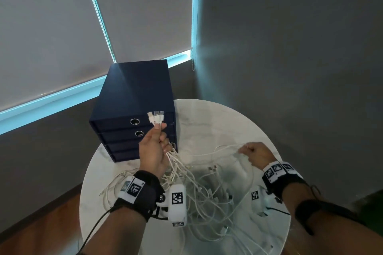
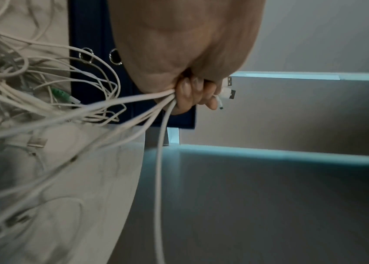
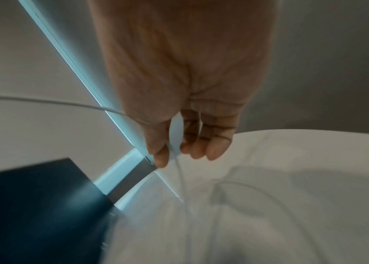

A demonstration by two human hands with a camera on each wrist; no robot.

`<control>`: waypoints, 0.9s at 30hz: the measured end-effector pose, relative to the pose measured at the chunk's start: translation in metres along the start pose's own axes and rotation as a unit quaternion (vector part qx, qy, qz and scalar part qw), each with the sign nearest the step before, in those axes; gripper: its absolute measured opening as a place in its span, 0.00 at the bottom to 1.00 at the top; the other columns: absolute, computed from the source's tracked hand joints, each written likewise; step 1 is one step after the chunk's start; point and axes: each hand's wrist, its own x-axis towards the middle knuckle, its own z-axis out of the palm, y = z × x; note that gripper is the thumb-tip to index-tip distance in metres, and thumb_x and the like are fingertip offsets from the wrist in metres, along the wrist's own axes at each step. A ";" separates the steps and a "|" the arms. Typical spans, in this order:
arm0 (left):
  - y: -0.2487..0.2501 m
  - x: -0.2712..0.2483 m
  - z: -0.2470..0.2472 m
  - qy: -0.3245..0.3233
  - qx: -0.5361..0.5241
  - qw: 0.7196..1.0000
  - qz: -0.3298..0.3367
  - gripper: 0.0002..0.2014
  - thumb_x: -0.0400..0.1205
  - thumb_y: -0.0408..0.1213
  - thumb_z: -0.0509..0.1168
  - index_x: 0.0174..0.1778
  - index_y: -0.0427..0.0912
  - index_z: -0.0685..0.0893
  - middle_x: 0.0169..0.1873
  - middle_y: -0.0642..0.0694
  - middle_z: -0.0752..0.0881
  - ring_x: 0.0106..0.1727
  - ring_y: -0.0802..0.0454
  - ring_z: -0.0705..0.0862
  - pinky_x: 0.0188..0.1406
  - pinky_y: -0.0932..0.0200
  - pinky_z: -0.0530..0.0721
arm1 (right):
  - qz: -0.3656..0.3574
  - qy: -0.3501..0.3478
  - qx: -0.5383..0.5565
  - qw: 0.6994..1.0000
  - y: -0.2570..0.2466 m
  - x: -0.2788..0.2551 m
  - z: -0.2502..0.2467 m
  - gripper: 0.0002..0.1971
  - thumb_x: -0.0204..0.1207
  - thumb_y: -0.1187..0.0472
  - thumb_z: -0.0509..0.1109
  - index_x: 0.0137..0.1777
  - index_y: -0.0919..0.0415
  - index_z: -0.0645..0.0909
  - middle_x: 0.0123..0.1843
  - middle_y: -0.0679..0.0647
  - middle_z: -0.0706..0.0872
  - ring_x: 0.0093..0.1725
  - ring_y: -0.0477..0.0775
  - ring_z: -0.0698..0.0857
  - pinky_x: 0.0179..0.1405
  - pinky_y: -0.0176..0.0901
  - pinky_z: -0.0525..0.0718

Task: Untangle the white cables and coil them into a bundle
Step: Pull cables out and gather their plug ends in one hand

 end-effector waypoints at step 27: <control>-0.032 -0.012 0.012 -0.097 0.189 0.977 0.026 0.10 0.88 0.33 0.63 0.50 0.33 0.88 0.33 0.49 0.83 0.22 0.57 0.66 0.19 0.63 0.69 | -0.111 0.119 -0.054 0.985 -0.122 -0.014 -0.008 0.19 0.73 0.72 0.61 0.49 0.49 0.88 0.49 0.53 0.91 0.51 0.52 0.89 0.62 0.51 0.84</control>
